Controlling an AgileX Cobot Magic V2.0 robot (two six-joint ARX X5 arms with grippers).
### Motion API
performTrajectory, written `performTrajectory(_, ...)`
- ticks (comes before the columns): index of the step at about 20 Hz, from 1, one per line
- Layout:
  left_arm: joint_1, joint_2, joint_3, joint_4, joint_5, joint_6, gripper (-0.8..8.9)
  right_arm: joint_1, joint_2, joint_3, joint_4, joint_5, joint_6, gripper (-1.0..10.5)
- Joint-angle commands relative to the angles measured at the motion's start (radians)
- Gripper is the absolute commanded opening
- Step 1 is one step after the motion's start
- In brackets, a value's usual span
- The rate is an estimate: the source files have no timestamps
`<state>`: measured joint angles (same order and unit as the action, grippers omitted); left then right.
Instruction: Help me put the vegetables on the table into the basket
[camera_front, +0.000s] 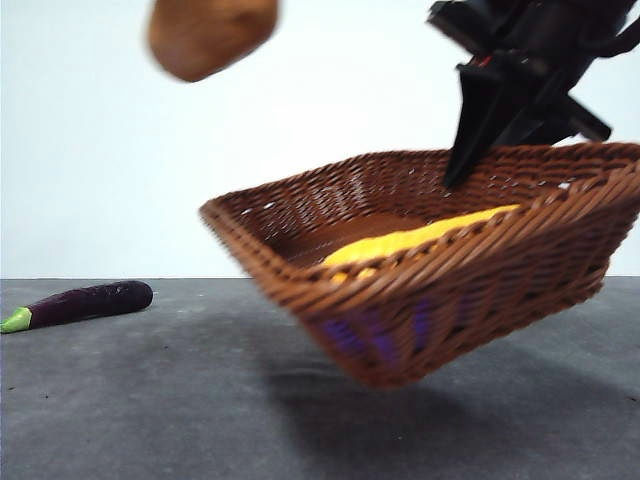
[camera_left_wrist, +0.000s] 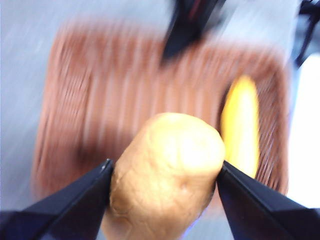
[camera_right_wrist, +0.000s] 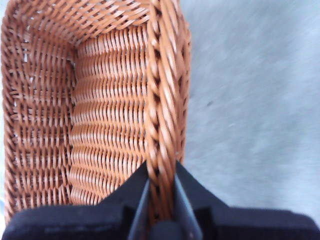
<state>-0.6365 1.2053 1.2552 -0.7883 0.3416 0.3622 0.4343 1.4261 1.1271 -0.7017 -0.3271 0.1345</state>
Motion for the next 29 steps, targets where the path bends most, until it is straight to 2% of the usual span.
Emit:
performTrajectory(1,-0.068,0.046,-0.003,0.045,-0.006,-0.075,-0.06,0.047,0.035,-0.006,0.051,-0.006,0.067,-0.1)
performTrajectory(4,-0.133,0.162,-0.003,0.019,-0.115,-0.069,-0.06,0.097,0.063,-0.006,0.081,-0.006,0.090,-0.1)
performTrajectory(5,-0.135,0.203,-0.003,0.020,-0.124,-0.064,-0.06,0.099,0.063,-0.006,0.087,-0.007,0.092,-0.1)
performTrajectory(7,-0.135,0.279,-0.003,0.043,-0.121,-0.063,-0.06,0.100,0.061,-0.006,0.095,-0.020,0.098,-0.1)
performTrajectory(10,-0.135,0.361,-0.003,0.122,-0.031,-0.090,-0.06,0.102,0.062,-0.006,0.103,-0.024,0.098,-0.1)
performTrajectory(14,-0.135,0.419,-0.003,0.107,-0.020,-0.105,0.02,0.102,0.062,-0.006,0.108,-0.029,0.097,-0.1)
performTrajectory(15,-0.136,0.423,-0.003,0.108,-0.020,-0.107,0.57,0.102,0.062,-0.006,0.112,-0.042,0.097,-0.1)
performTrajectory(16,-0.136,0.423,-0.003,0.108,-0.020,-0.117,2.09,0.103,0.062,-0.006,0.115,-0.052,0.097,-0.1)
performTrajectory(17,-0.136,0.423,-0.003,0.108,-0.020,-0.129,4.02,0.103,0.062,-0.006,0.118,-0.051,0.096,-0.1)
performTrajectory(18,-0.135,0.423,-0.003,0.107,-0.020,-0.134,5.10,0.102,0.062,-0.006,0.119,-0.051,0.096,-0.1)
performTrajectory(25,-0.135,0.407,-0.003,0.101,-0.018,-0.161,5.07,0.102,0.062,-0.006,0.102,-0.051,0.096,-0.1)
performTrajectory(29,-0.132,0.326,-0.003,0.101,-0.010,-0.160,5.07,0.102,0.062,-0.006,0.103,-0.047,0.096,-0.1)
